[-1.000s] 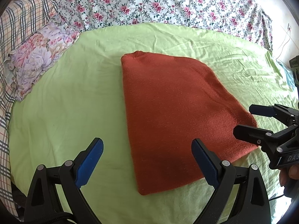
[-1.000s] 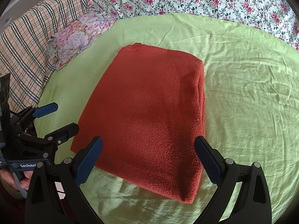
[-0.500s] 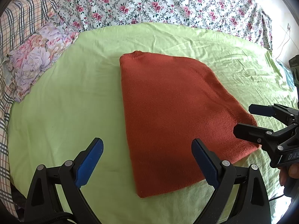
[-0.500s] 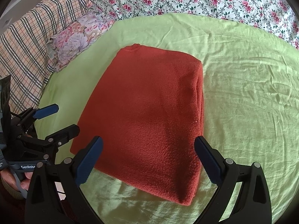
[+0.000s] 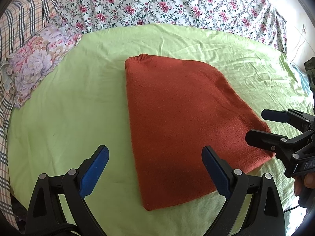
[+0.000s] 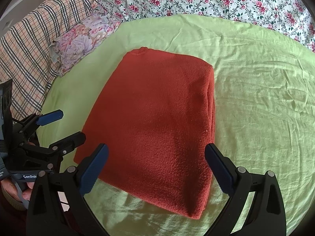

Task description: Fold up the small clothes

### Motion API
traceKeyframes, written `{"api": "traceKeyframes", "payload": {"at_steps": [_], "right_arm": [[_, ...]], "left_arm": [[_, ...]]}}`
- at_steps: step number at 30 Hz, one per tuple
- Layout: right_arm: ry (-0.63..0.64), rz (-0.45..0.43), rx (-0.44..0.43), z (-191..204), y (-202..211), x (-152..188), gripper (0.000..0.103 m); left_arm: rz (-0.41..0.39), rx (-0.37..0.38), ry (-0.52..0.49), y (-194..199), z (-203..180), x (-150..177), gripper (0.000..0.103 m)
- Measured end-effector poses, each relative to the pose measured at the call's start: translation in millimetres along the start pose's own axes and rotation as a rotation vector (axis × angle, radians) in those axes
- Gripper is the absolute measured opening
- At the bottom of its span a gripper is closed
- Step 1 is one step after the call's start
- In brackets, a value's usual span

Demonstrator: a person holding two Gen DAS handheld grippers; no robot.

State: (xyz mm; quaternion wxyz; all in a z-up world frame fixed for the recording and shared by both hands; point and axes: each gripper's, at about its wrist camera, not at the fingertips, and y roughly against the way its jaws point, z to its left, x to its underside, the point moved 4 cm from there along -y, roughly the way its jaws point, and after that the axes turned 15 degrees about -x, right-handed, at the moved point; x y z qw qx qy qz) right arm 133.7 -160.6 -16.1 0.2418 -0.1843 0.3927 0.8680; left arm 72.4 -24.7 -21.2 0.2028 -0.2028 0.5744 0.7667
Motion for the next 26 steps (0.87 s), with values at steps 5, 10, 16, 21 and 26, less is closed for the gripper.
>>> {"api": "traceKeyframes", "payload": {"at_steps": [5,10,16,21,26], "right_arm": [[0.000,0.000,-0.001,-2,-2,-3,0.098],[-0.010,0.005,0.010,-11,-6,-6,0.098],[-0.020,0.011,0.004,-19,-12,-10,0.098],[-0.025,0.012,-0.001,-26,-12,-10,0.098],[-0.022,0.000,-0.002,-26,-9,-10,0.098]], "left_arm": [[-0.007,-0.012,0.000,-3,0,-1,0.096],[-0.007,-0.019,0.006,-9,4,-4,0.095],[-0.011,-0.024,0.006,-13,4,-6,0.095],[-0.005,-0.023,0.008,-15,5,-5,0.095],[-0.009,-0.021,0.015,-13,4,-5,0.095]]}}
